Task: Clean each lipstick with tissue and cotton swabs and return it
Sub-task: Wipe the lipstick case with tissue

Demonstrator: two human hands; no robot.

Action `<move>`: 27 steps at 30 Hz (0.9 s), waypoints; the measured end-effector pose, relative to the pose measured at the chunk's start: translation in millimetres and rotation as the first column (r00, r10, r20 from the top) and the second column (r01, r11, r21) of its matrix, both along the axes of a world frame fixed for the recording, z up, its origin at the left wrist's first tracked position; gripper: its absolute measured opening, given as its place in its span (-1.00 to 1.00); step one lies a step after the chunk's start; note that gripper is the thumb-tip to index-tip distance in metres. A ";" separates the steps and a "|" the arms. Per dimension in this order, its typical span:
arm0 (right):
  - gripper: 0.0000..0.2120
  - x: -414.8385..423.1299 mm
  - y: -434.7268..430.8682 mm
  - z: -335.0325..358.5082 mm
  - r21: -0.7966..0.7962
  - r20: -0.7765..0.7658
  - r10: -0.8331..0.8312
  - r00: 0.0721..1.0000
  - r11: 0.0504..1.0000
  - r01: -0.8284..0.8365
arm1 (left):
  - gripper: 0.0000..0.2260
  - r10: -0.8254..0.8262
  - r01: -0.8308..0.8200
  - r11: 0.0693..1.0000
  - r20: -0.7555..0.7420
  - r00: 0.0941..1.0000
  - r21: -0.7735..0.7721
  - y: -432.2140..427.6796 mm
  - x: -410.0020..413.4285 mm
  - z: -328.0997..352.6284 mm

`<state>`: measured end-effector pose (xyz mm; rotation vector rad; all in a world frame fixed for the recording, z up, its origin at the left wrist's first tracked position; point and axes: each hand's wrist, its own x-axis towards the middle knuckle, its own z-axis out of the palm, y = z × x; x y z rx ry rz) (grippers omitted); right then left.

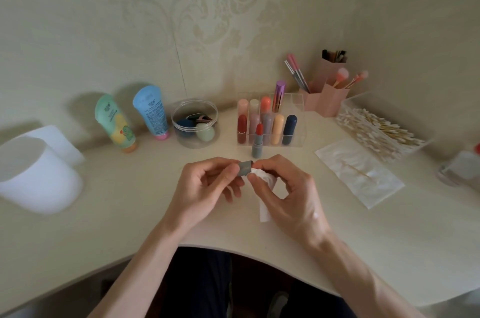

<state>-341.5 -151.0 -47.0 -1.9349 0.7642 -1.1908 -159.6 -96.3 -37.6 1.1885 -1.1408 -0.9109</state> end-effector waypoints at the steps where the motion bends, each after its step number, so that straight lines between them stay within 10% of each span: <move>1: -0.87 0.3 0.2 -0.5 0.008 0.003 0.001 1.000 1.000 -0.001 | -0.85 0.018 -0.018 0.999 0.007 1.000 -0.033 0.7 -1.0 0.2; 27: -0.89 1.0 2.0 1.5 0.088 0.004 0.040 0.999 0.995 -0.040 | -0.84 0.020 -0.021 1.000 0.069 0.997 0.002 2.1 1.2 -3.0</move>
